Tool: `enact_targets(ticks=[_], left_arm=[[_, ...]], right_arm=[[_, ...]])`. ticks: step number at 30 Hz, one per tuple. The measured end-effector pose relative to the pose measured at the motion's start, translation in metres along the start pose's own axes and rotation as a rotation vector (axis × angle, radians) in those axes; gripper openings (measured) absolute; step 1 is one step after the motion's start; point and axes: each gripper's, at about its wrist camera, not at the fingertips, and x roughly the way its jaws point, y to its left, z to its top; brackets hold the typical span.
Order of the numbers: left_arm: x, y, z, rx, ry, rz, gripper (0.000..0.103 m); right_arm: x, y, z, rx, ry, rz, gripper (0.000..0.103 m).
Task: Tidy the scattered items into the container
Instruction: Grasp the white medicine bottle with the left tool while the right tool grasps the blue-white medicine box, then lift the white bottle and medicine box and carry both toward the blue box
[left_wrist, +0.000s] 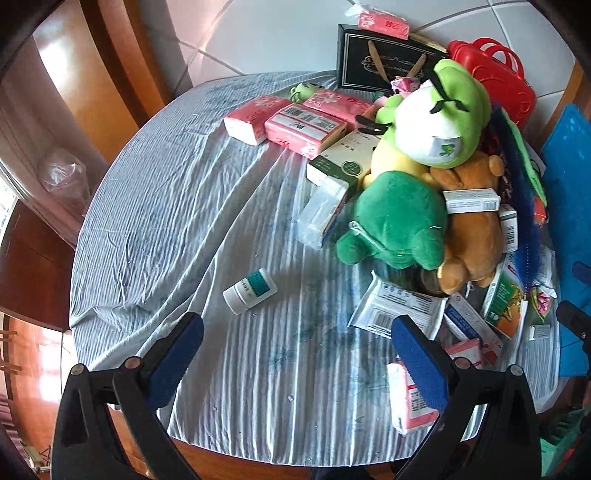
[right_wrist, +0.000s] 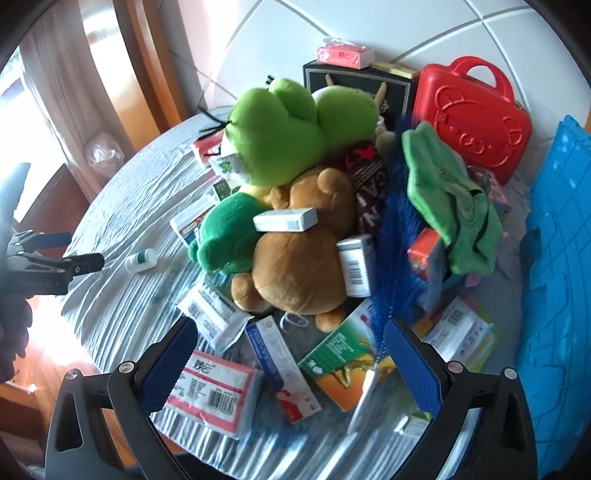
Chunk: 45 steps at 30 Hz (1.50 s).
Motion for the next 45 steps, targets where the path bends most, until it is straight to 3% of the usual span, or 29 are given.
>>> enact_targets(ticks=[9,15,21,23,26,31,38,44,45], left_arm=[[0.059,0.042,-0.005,0.022,0.013,-0.014,0.103],[0.099,0.056,0.004,0.077,0.002,-0.065,0.103],[0.133,0.061,0.011,0.168,0.024,-0.102,0.084],[0.142,0.060,0.011,0.193,0.046,-0.121,0.069],[0.151,0.058,0.010,0.217,0.075,-0.157,0.054],[0.158,0.052,0.003,0.216,0.102,-0.183,0.050],[0.160,0.052,-0.001,0.157,0.110,-0.203,0.047],[0.158,0.054,-0.003,0.121,0.110,-0.215,0.046],[0.159,0.054,-0.003,0.115,0.110,-0.218,0.046]], right_arm=[[0.057,0.023,-0.016,0.000,0.109,0.017,0.089],[0.086,0.027,-0.020,0.022,0.152,-0.002,0.088],[0.105,0.028,-0.022,0.048,0.172,-0.024,0.088],[0.112,0.027,-0.024,0.056,0.187,-0.031,0.088],[0.121,0.025,-0.028,0.063,0.208,-0.042,0.088],[0.136,0.022,-0.031,0.057,0.240,-0.057,0.088],[0.155,0.030,-0.035,-0.047,0.283,-0.100,0.088],[0.166,0.032,-0.035,-0.062,0.327,-0.099,0.064],[0.169,0.030,-0.036,-0.050,0.341,-0.096,0.053]])
